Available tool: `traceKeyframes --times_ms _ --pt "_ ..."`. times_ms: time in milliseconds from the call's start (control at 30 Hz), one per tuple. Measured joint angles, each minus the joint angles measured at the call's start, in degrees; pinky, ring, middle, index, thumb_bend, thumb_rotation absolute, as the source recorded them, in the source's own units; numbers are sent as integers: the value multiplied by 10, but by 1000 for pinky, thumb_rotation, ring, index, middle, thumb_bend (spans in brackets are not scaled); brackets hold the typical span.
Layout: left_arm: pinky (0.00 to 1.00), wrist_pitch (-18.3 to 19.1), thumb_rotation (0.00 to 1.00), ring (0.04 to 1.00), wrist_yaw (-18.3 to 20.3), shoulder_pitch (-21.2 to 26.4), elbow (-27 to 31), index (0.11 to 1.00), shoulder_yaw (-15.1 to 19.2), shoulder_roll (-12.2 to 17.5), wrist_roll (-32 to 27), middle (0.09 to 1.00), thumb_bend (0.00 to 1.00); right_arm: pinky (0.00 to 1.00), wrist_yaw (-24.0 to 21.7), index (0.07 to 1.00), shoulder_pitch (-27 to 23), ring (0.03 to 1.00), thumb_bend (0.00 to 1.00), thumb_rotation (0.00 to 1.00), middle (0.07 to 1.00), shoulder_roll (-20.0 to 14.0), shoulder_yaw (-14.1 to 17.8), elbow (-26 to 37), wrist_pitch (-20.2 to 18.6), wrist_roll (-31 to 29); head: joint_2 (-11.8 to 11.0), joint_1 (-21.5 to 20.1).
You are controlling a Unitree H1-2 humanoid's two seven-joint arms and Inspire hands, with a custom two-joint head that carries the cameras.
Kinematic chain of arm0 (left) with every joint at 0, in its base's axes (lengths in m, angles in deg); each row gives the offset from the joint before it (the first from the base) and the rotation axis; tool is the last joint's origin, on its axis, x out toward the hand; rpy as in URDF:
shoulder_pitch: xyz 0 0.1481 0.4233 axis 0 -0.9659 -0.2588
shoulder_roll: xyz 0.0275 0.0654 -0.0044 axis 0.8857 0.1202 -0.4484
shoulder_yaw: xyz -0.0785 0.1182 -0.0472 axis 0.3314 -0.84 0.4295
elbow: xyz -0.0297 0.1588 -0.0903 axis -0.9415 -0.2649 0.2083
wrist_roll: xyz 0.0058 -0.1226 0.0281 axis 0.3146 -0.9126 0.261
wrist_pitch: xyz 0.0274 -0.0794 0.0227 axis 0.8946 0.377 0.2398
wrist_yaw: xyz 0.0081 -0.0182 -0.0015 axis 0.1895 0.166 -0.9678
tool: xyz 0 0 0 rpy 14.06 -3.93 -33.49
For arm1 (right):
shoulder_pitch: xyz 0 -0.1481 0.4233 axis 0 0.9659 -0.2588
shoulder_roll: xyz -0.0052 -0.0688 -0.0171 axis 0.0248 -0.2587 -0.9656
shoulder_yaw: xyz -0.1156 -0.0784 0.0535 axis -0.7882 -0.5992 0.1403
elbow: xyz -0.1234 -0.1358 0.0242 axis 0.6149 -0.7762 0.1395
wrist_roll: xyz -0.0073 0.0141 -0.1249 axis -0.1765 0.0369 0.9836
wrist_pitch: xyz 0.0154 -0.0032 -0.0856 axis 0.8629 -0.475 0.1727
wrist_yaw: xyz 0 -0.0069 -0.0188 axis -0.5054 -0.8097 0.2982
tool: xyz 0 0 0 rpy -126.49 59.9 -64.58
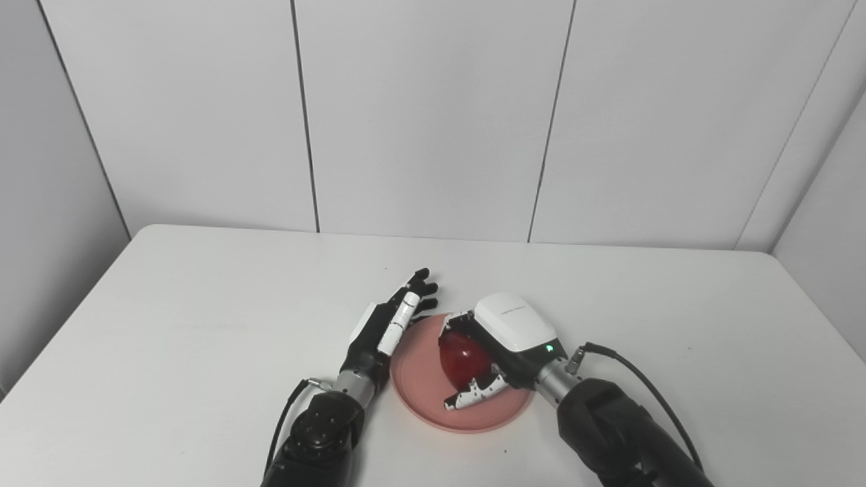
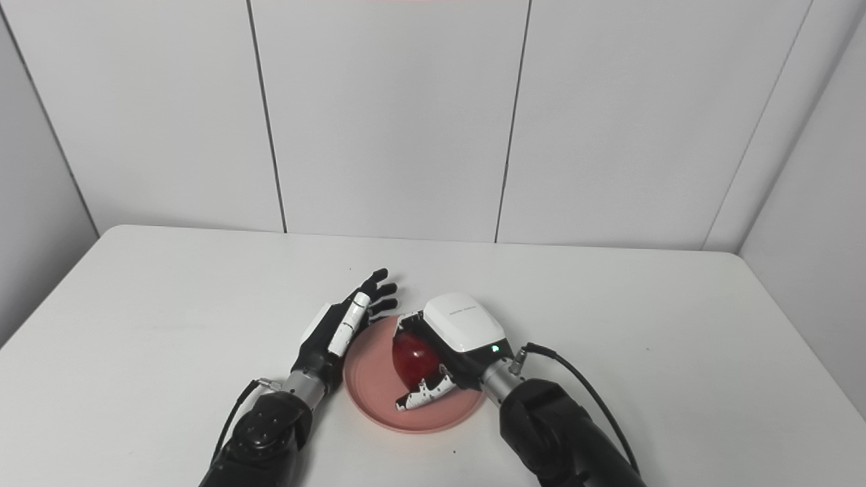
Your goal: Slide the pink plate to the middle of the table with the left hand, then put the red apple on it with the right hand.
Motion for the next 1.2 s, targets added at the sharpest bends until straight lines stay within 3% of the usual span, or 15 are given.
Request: traceKeyframes --times_ms 100,200,400,600,767,933,1200 --pt "777 -11 974 919 0 1 -7 877 -1 0 3 924 680 412 0 615 0 482 773 636 553 -1 1 0 1 0 0 0" --pt "782 -17 969 915 1 2 -11 876 -1 0 3 915 704 420 1 641 0 496 813 660 575 -2 1 0 2 0 0 -1" --pt "770 -25 958 923 7 4 -18 882 -1 1 3 920 744 497 5 688 0 565 887 814 636 -2 4 0 3 0 -1 -3" --pt "851 -26 954 937 7 5 -19 882 0 1 3 929 752 507 11 700 0 574 916 805 646 -2 6 0 5 -5 -3 -3" --pt "804 -26 960 941 8 5 -19 875 1 1 3 944 768 532 11 693 0 590 931 801 649 -3 6 0 15 -8 -3 -4" --pt "837 -26 974 943 8 5 -20 880 0 1 3 951 755 541 11 689 0 601 931 814 653 -3 12 0 22 -10 -3 -4" --pt "807 -28 996 904 8 6 -21 879 -1 1 4 938 730 530 18 688 0 591 936 837 649 -3 28 0 26 -18 -3 -4"
